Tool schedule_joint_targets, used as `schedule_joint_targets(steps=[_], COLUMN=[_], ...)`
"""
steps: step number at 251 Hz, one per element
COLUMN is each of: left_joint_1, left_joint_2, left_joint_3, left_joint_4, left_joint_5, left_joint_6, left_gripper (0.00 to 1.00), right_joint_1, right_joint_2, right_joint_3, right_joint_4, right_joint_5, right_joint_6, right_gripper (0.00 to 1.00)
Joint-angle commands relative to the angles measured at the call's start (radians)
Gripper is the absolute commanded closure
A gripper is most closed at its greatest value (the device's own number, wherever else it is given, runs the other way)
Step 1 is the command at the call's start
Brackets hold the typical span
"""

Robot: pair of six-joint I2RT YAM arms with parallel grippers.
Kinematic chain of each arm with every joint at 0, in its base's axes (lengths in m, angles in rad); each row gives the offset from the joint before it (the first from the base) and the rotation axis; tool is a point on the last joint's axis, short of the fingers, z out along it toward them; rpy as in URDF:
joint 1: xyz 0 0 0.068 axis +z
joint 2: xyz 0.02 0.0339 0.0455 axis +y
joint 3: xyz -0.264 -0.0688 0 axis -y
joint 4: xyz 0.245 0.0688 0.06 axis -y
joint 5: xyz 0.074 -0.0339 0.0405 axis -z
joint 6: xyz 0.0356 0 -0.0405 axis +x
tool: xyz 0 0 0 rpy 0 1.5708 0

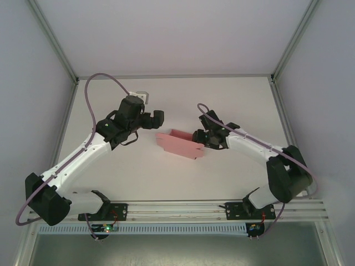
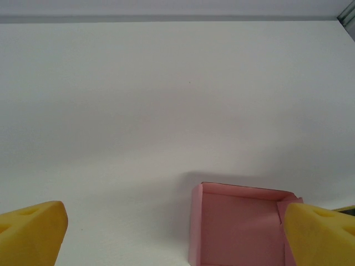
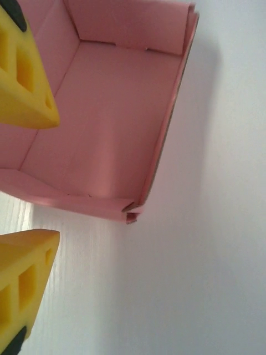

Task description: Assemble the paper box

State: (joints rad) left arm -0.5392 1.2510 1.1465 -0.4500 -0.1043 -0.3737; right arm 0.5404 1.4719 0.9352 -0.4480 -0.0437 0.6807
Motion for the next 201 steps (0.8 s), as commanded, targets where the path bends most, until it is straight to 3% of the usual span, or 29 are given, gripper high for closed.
schedule_joint_targets(steps=[1,30,38,77,104,112,125,135,144,173,201], left_joint_1=[0.021,0.021,0.022,0.016,-0.005,-0.013,-0.017,-0.019,-0.021,-0.019,-0.002], left_joint_2=[-0.068,-0.138,-0.156,-0.209,-0.208,-0.198,-0.161,-0.119,-0.077,0.056,0.166], left_joint_3=[-0.016,-0.061,-0.083,-0.250,-0.370,-0.399,-0.423,-0.419,-0.407,-0.356,-0.306], left_joint_4=[-0.067,-0.188,-0.228,-0.322,-0.213,-0.154,-0.062,-0.023,0.001,0.054,0.146], left_joint_5=[-0.070,-0.110,-0.102,0.058,0.198,0.230,0.287,0.312,0.297,0.196,0.184], left_joint_6=[-0.032,-0.088,-0.108,-0.157,-0.186,-0.195,-0.218,-0.225,-0.236,-0.286,-0.285], left_gripper=[0.00,0.00,0.00,0.00,0.00,0.05,0.22,0.26,0.29,0.57,0.59], right_joint_1=[-0.021,-0.058,-0.068,-0.112,-0.147,-0.153,-0.163,-0.166,-0.166,-0.156,-0.148], right_joint_2=[-0.088,-0.169,-0.183,-0.137,-0.031,0.005,0.075,0.137,0.195,0.336,0.379], right_joint_3=[-0.012,-0.015,-0.020,0.012,0.096,0.114,0.152,0.194,0.245,0.333,0.309], right_joint_4=[-0.051,-0.031,-0.007,0.033,0.004,0.014,0.029,0.015,-0.024,-0.086,-0.062], right_joint_5=[0.100,0.168,0.177,0.222,0.245,0.235,0.184,0.156,0.149,0.105,0.046], right_joint_6=[-0.122,-0.223,-0.262,-0.393,-0.389,-0.382,-0.396,-0.407,-0.415,-0.421,-0.411], right_gripper=[0.38,0.16,0.02,0.02,0.02,0.02,0.08,0.13,0.18,0.41,0.53])
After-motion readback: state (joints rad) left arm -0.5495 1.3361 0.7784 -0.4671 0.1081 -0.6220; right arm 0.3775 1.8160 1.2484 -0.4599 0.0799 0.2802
